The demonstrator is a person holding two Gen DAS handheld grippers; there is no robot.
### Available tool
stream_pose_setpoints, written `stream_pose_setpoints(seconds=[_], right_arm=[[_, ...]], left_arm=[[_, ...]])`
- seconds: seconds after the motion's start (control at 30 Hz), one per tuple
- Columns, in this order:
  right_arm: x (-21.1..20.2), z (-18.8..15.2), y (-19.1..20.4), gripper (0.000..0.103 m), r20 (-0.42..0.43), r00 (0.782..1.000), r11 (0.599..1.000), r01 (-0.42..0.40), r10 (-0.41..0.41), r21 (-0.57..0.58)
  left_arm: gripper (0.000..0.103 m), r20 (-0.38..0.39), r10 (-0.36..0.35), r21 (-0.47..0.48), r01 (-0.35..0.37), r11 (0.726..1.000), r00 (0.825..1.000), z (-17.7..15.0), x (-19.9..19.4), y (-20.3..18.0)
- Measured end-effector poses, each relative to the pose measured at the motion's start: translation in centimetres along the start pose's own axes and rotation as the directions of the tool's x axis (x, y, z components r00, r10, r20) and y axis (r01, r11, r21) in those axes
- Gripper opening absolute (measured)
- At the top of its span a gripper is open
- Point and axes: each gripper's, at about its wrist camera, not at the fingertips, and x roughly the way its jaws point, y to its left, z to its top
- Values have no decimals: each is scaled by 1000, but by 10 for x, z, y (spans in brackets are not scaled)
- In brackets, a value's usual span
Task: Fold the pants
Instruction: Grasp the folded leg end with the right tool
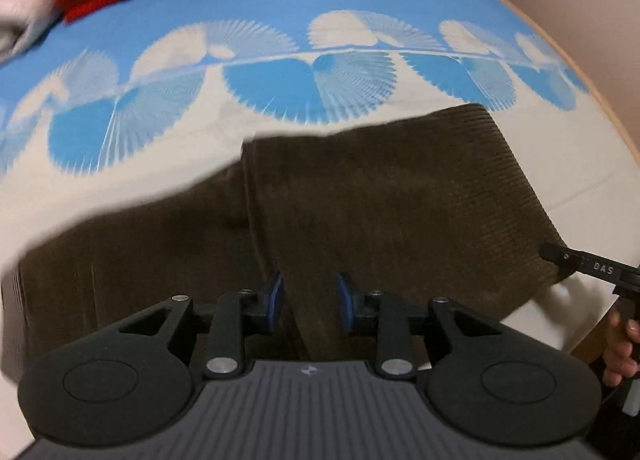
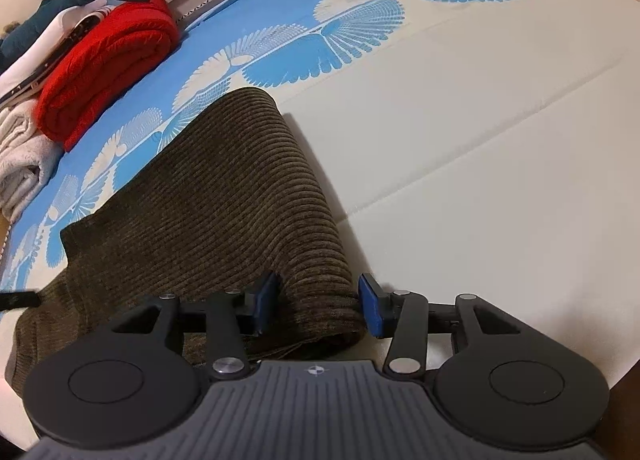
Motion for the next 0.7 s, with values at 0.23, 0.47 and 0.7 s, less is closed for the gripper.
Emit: stream_pose_setpoints(seconds=[0.23,0.47,0.7], right_arm=[[-5,-4,7,45,18,999,999,30,-30,-33],[-1,-3,5,49,0,999,998,54,-54,21],[-10,-7,23,34,63,995,996,80,-78,-39]], left_arm=[[32,-45,119,100,-114,988,992,-39,23,-14],[33,-9,50,-23,-50,998,999,-47,-3,10],[38,57,9,-22,-8,1000,998,-42,-17,10]])
